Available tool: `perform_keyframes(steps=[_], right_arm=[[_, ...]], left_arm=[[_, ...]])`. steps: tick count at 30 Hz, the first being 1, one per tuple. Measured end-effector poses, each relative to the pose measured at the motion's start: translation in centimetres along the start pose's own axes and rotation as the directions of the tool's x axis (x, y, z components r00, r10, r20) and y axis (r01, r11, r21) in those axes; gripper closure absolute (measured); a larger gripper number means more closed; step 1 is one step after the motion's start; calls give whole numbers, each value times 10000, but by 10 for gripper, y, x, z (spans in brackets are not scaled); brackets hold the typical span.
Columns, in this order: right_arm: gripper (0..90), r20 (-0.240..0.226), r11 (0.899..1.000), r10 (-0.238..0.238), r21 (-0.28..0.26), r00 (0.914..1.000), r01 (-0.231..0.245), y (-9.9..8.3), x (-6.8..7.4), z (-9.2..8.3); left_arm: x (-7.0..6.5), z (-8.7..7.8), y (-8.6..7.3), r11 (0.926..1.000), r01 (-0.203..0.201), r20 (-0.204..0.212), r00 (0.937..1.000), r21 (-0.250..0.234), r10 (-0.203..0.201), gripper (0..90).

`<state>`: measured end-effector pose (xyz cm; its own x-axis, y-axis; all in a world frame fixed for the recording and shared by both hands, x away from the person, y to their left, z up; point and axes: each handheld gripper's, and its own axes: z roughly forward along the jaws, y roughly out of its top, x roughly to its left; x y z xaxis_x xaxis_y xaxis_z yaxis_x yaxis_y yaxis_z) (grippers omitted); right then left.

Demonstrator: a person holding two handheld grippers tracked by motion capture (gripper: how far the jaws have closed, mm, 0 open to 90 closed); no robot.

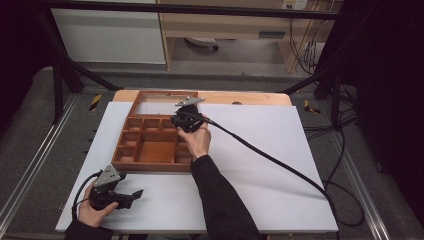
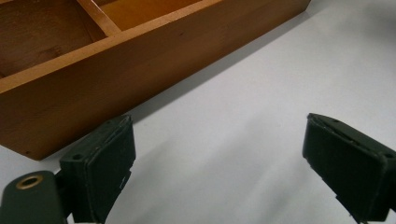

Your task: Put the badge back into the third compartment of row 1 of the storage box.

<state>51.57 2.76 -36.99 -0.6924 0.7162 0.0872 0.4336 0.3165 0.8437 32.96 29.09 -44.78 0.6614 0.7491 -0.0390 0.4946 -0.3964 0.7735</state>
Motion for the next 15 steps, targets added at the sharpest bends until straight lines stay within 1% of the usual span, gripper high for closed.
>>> perform_keyframes(steps=[5,10,15], right_arm=[[839,10,9999,102,33,9999,-102,-2,-1,11],[839,42,9999,83,69,10000,-83,-5,-5,20],[839,71,9998,99,173,9999,-100,-7,-6,29]], left_arm=[[0,1,0,10000,2,23,10000,5,-2,91],[0,1,0,10000,3,27,10000,6,-3,91],[0,0,0,10000,-36,18,10000,-5,36,91]])
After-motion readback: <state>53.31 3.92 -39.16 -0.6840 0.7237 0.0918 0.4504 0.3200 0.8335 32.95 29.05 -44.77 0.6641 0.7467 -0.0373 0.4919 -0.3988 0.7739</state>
